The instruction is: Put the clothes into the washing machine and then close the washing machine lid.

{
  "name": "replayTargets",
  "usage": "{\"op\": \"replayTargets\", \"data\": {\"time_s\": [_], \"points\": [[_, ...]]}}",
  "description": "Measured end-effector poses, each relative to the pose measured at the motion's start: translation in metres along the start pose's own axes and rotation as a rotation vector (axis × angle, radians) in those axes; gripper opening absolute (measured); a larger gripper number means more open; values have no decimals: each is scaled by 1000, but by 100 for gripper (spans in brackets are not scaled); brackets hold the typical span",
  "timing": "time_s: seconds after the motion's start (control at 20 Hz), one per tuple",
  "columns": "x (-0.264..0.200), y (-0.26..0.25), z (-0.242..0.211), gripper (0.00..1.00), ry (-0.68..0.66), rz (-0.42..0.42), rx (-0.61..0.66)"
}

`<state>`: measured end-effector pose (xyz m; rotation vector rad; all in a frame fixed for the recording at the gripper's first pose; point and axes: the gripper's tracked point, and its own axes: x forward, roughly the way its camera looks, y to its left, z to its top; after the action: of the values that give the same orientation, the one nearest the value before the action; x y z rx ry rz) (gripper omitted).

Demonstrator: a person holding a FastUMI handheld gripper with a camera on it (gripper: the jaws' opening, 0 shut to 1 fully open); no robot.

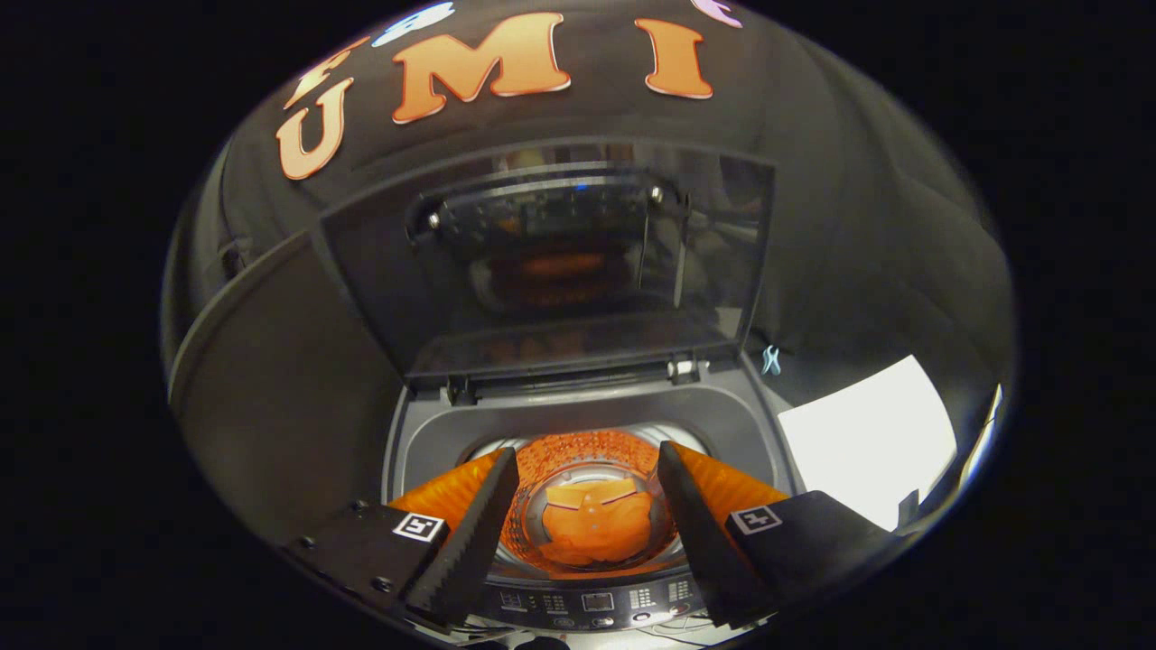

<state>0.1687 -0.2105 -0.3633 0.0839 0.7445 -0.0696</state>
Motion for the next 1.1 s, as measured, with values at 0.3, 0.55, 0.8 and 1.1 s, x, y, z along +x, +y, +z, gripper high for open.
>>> {"op": "replayTargets", "data": {"time_s": [0.3, 0.55, 0.8, 1.1], "points": [[-58, 15, 75, 99, -143, -7, -1], [-72, 34, 147, 99, -235, 9, -49], [-51, 57, 207, 99, -285, 39, -92], [20, 59, 233, 99, -230, 37, -99]]}}
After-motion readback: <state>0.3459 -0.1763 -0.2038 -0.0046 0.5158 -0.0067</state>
